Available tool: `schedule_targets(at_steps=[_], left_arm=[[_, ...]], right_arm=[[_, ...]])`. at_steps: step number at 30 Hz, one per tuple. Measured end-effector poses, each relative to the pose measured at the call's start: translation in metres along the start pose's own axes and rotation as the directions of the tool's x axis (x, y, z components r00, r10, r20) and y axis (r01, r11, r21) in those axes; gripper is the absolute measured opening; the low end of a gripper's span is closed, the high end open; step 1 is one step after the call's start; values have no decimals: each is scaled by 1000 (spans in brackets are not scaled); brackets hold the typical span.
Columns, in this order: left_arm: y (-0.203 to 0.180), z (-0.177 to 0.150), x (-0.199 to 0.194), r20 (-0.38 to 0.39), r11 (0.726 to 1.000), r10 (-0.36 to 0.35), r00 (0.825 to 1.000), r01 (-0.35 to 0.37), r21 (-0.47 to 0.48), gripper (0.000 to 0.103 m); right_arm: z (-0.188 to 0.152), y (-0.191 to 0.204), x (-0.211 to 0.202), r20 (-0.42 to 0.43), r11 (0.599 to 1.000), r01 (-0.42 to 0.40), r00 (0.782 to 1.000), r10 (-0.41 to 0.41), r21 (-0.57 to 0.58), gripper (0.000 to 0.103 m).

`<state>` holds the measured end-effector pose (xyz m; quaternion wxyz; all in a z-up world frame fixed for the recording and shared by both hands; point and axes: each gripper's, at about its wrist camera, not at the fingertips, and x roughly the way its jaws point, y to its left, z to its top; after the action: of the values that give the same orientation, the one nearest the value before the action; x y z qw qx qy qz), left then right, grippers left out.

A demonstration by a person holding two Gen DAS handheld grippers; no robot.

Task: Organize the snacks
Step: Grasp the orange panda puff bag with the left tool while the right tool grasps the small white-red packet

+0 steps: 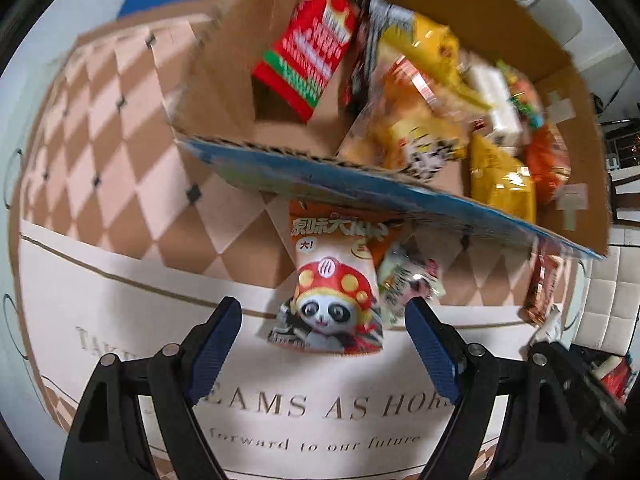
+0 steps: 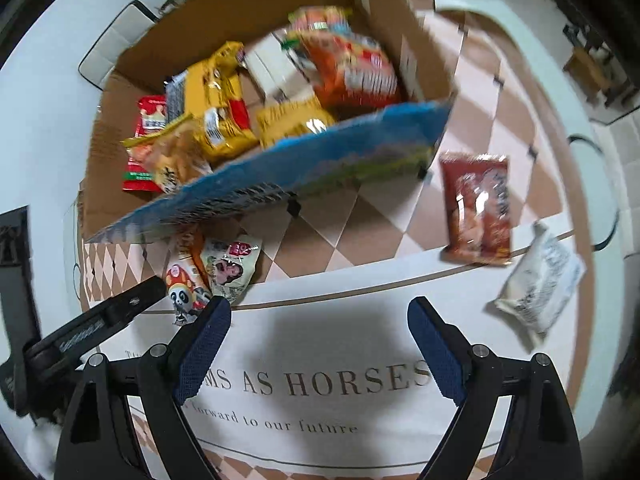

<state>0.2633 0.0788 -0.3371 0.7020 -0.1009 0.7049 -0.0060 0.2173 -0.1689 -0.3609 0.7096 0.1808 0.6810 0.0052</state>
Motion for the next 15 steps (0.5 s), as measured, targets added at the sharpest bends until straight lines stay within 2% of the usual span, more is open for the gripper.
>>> schedule_targets(at_steps=[4, 7, 9, 10, 11, 15], left_arm=[[3, 12, 28, -49, 999, -27, 998, 26, -18, 84], [6, 18, 41, -48, 1000, -21, 999, 20, -12, 83], [10, 14, 42, -16, 1000, -27, 1000, 27, -7, 75], [13, 11, 42, -10, 1000, -29, 1000, 29, 0, 58], [16, 7, 42, -15, 1000, -16, 1000, 16, 6, 47], [39, -12, 36, -3, 1000, 5, 1000, -5, -12, 47]], right_arm=[[2, -1, 18, -29, 999, -23, 999, 23, 22, 92], [4, 0, 26, -49, 998, -48, 998, 50, 44, 92], [5, 3, 32, -55, 997, -65, 996, 68, 52, 92], [6, 6, 35, -56, 996, -74, 995, 77, 46, 92], [8, 10, 37, -59, 996, -78, 995, 80, 36, 92], [12, 31, 52, -74, 996, -85, 994, 85, 4, 92]])
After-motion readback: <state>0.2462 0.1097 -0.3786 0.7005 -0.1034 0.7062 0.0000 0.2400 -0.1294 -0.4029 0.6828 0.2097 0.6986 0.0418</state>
